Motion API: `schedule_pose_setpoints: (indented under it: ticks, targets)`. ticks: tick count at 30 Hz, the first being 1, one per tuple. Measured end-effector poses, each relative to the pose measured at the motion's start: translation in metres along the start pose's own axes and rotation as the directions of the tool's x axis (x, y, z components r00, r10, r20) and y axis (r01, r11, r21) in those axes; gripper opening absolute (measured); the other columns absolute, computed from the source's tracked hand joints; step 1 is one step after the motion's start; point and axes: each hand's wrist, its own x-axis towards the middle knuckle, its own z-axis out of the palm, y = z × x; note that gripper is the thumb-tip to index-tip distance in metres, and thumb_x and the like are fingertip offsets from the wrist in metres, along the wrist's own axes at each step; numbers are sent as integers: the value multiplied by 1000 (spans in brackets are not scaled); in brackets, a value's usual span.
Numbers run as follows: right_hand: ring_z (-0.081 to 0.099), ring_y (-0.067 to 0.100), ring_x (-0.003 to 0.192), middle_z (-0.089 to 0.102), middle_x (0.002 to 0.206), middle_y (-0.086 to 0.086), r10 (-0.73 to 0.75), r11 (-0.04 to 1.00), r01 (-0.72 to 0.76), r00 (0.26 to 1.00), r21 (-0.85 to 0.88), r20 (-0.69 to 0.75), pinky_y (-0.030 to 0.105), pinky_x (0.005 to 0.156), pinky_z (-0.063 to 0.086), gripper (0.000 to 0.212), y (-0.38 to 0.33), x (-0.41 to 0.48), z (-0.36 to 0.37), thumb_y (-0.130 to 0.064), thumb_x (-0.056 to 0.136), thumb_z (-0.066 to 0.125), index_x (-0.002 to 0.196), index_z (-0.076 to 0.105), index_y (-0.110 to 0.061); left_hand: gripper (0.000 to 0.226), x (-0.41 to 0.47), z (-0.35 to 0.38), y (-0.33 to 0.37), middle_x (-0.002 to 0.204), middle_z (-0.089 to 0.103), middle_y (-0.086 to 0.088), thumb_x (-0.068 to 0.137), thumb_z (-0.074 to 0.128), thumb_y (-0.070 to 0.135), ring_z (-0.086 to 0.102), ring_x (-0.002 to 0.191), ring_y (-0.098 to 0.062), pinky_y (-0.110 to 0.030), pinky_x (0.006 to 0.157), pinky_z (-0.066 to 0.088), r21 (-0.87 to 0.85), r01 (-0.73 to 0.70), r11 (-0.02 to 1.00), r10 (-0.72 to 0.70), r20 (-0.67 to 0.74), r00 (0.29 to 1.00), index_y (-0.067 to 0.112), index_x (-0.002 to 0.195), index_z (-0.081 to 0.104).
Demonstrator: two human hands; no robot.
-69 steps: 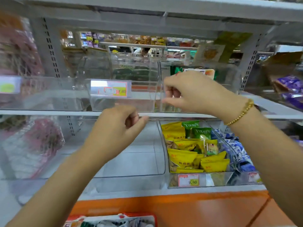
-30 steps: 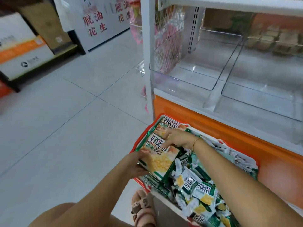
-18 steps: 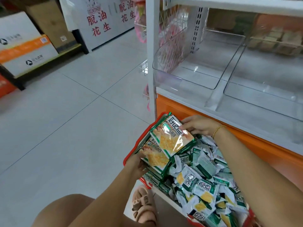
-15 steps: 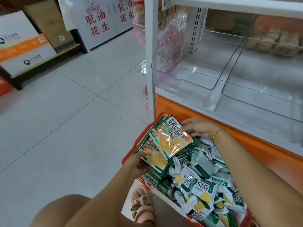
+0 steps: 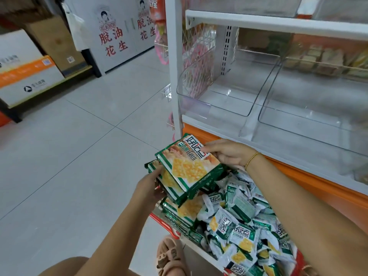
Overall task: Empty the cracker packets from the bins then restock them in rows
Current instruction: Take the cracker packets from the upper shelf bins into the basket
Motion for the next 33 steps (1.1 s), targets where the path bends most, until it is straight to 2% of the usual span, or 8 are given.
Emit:
schedule_pose_setpoints:
  ticks: [3,8,11,14,18,22,27,33]
  targets:
    - [62,33,107,69,112,10,-38,996,38,999,-85,-4,52,101,41,42,-20,-16,9,-37,71,75,104,71,-12,33,-14,2,14,104,67,-23,95,54,34,67,94,-38,-46,76,56,-37,-2,999,5,95,996,4,108,62]
    - [70,13,74,69,103,13,-39,997,43,998,-61,59,27,69,60,37,-46,-65,-8,-21,89,57,116,57,4,38,-35,26,21,86,73,-13,100,43,33,71,72,-26,-34,55,58,-27,-18,999,25,310,950,5,119,60]
    - [71,17,85,69,106,12,-58,998,59,993,-8,100,33,80,58,26,-55,-103,-25,-22,83,59,103,57,-5,46,-43,48,22,113,68,-17,99,41,39,66,103,-32,-43,81,58,41,-12,999,-7,429,903,6,127,57]
    - [62,24,107,65,121,15,-74,996,77,996,-45,56,34,86,53,59,-54,-131,-47,-34,68,80,111,53,-6,59,-50,73,31,129,59,-18,93,40,50,57,118,-34,-48,95,50,77,-21,997,-23,532,846,8,132,53]
    - [54,29,119,54,135,19,-123,992,122,992,-36,-41,37,94,47,90,-47,-176,-62,-44,59,88,129,45,-7,79,-74,109,45,125,63,-15,75,50,67,60,116,-30,-43,91,53,142,-111,984,-23,707,706,9,129,53]
    - [68,19,99,68,118,9,-239,971,231,954,-63,-182,32,82,58,60,-47,-230,-66,-29,74,65,130,45,-18,79,-98,143,56,126,57,-27,61,76,40,56,116,-42,-52,96,49,170,-271,947,18,818,575,-3,124,54]
    - [71,13,90,74,102,3,-422,893,449,859,33,-289,22,69,56,64,-61,-296,-68,-31,55,76,116,57,-20,43,-140,198,79,76,63,-8,44,67,35,65,69,-20,-31,66,57,-3,-523,852,262,868,423,11,80,66]
    - [69,2,77,74,86,-8,-574,815,451,715,-365,-399,14,63,52,53,-84,-393,-68,6,56,78,101,59,-15,54,-197,258,96,82,73,1,37,92,38,71,78,-12,-24,67,56,-262,-594,761,360,932,49,18,84,76]
